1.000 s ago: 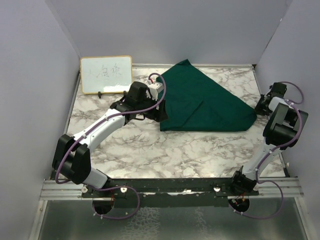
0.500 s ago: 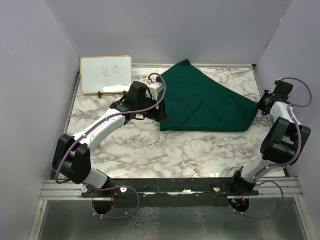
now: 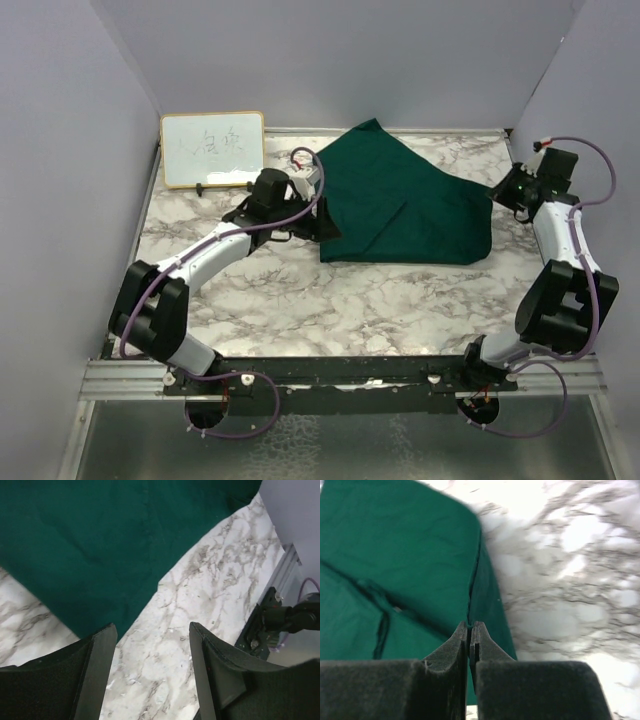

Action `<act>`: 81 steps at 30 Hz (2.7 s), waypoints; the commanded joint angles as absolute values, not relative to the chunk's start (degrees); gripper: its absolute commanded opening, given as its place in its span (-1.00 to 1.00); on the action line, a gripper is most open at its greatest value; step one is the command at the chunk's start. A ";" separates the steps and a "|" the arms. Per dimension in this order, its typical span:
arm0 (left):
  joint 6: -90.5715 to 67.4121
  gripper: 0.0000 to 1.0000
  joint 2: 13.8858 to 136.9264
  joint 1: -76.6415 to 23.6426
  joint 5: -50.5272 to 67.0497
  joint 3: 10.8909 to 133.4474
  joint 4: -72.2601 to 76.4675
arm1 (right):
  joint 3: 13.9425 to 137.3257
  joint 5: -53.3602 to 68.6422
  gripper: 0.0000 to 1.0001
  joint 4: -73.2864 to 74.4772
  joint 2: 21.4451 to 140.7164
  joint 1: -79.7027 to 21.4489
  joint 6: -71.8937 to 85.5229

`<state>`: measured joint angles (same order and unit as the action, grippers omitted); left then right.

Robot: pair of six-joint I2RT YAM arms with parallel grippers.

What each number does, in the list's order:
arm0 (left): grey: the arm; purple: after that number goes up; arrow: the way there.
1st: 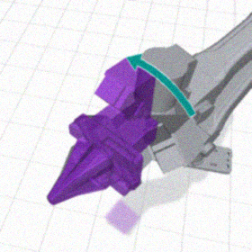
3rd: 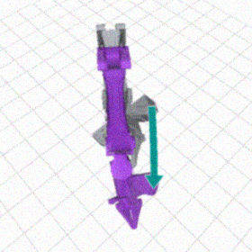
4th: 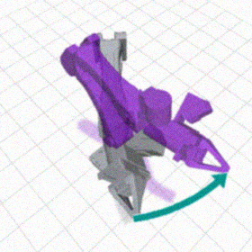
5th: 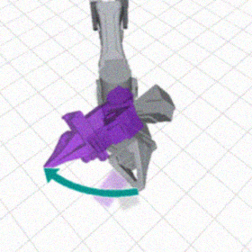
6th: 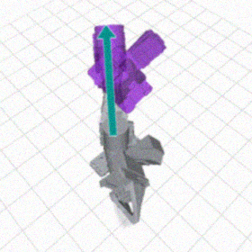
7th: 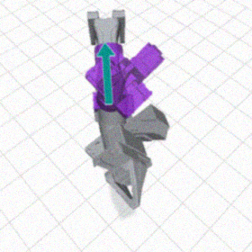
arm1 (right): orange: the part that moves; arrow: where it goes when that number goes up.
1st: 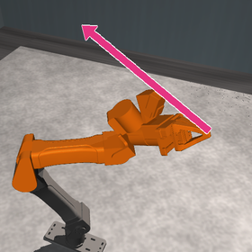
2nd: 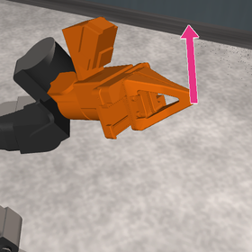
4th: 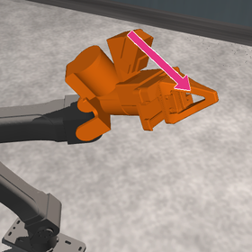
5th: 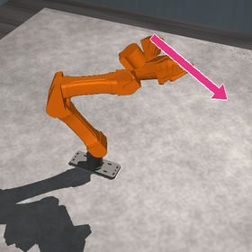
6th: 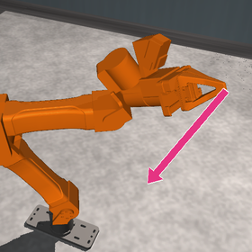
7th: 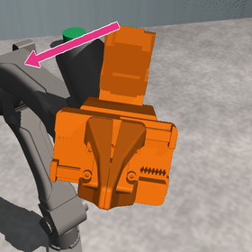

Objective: Prepare the surgical pack
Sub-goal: Pack the surgical kit at the center of the board.

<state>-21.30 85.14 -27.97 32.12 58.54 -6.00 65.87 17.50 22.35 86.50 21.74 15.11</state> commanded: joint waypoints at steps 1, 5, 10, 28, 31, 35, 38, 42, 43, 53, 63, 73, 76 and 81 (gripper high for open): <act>-31.55 0.11 87.93 -33.12 37.12 57.48 8.83 | 70.24 23.17 -0.98 26.45 86.60 19.51 17.09; -29.20 -0.33 94.81 -43.23 24.92 66.42 4.53 | 71.16 23.76 -0.98 25.82 88.17 19.46 17.80; -22.14 -1.00 109.49 -54.90 7.01 85.81 -8.25 | 72.55 23.46 -0.98 26.53 88.62 19.51 17.97; -17.62 -1.00 137.93 -61.43 -6.07 117.24 -20.93 | 69.20 25.19 -0.98 25.20 82.73 19.51 20.03; -17.84 -1.00 139.80 -61.41 -6.38 118.06 -22.17 | 70.26 26.12 -0.98 26.16 81.94 19.46 20.38; -17.60 -1.00 140.08 -61.28 -6.64 116.87 -22.07 | 72.44 28.01 -0.98 27.79 81.79 19.51 20.87; -17.15 -1.00 140.10 -61.21 -7.16 116.64 -22.14 | 73.99 30.52 -0.98 28.74 82.07 19.49 21.54; -17.23 -1.00 140.17 -60.89 -6.78 116.61 -21.90 | 76.39 34.68 -0.98 31.38 82.72 19.43 22.24; -17.33 -1.00 140.23 -60.80 -6.37 116.77 -21.92 | 76.57 35.66 -0.98 31.50 82.64 19.42 22.50; -18.62 -0.90 131.58 -58.79 2.76 115.83 -19.68 | 78.16 44.36 -0.98 33.49 84.50 18.38 24.03; -24.71 -0.80 109.91 -50.17 18.41 92.55 -10.07 | 80.56 43.53 -0.98 31.89 87.34 10.23 30.71; -24.70 -0.74 84.92 -35.14 16.38 68.13 -10.22 | 75.95 30.15 -0.98 10.33 91.27 -10.91 53.87; -24.87 -0.66 79.82 -32.23 16.20 62.75 -10.38 | 77.70 26.61 -0.98 6.92 95.74 -16.17 57.73; -23.72 -0.25 72.11 -29.38 12.88 57.13 -11.78 | 82.18 23.52 -0.98 5.12 101.98 -21.79 59.24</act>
<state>-24.53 77.87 -31.00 15.53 59.92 -11.29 77.30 29.15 11.90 98.43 -18.13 54.35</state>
